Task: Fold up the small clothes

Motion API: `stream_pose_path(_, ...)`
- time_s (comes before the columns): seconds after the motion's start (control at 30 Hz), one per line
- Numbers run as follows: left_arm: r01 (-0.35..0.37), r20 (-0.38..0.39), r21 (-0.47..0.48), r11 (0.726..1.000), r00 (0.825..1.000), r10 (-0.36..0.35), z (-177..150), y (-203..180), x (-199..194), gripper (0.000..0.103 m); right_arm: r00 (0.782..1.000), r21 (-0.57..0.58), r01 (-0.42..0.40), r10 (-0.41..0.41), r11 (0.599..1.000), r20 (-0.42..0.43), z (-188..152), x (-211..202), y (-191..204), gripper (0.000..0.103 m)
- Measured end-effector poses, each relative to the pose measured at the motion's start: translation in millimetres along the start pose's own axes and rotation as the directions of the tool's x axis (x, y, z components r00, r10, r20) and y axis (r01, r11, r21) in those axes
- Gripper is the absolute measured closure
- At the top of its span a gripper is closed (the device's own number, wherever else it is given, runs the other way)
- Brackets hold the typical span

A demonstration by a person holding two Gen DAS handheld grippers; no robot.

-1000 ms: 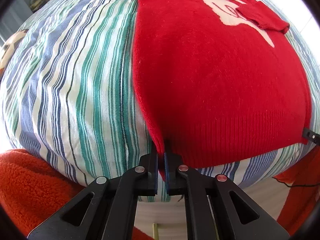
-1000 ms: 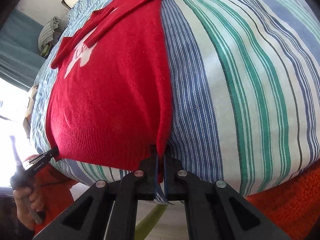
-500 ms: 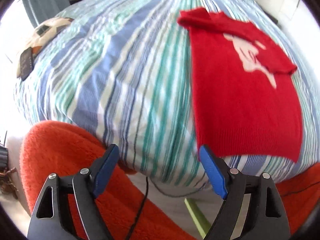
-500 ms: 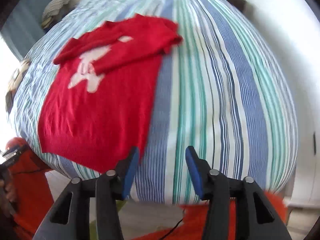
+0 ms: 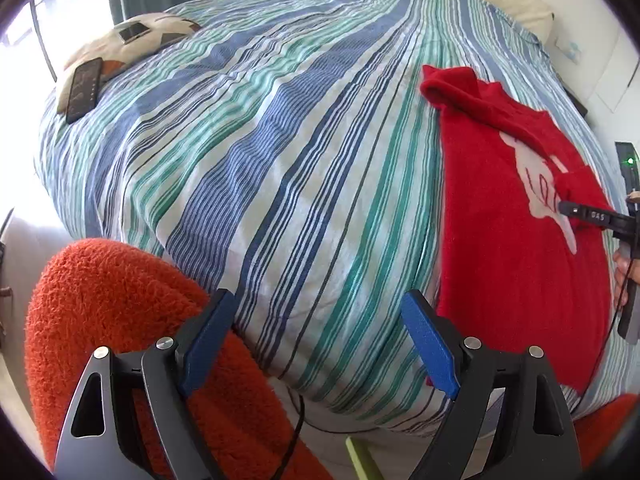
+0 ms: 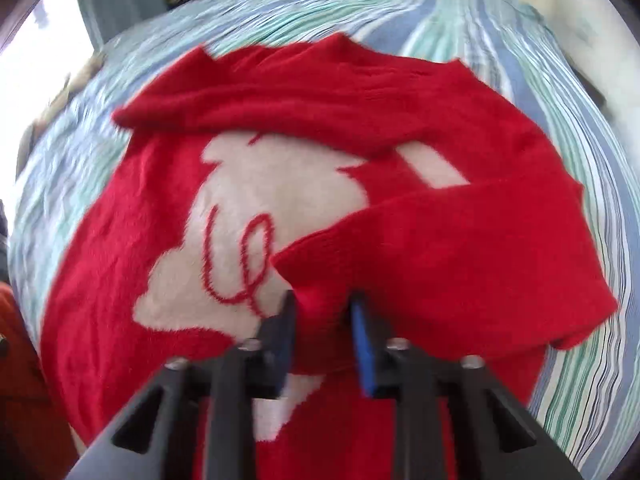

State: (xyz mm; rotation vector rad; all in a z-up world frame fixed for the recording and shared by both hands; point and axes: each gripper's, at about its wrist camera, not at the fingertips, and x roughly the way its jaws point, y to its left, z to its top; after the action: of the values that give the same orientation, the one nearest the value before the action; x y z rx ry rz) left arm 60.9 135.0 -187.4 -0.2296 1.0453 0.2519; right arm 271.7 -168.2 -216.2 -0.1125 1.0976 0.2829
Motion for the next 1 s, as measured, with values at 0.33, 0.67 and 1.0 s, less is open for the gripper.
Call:
stream_pose_path(0.33,-0.033,0.004,0.057,0.998,0.999,0.033,-1.7,-12.8,2.7,0.016,0.909,0.559,0.242,-0.387,0.793,0.156,-106.0,-171.6,-286.8,0.097)
stream_pose_path(0.67,-0.152,0.017,0.177,0.972,0.988,0.151,-14.4,-35.4,9.6,0.016,0.959,0.81,0.11,-0.276,0.576,0.066,-215.6,-122.6,-367.9,0.097)
stream_pose_path(1.0,-0.169,0.003,0.172,0.971,0.985,0.171,-15.3,-31.0,11.0,0.016,0.958,0.888,0.003,-0.256,0.459,0.13,-244.2,-130.0,-392.4,0.093)
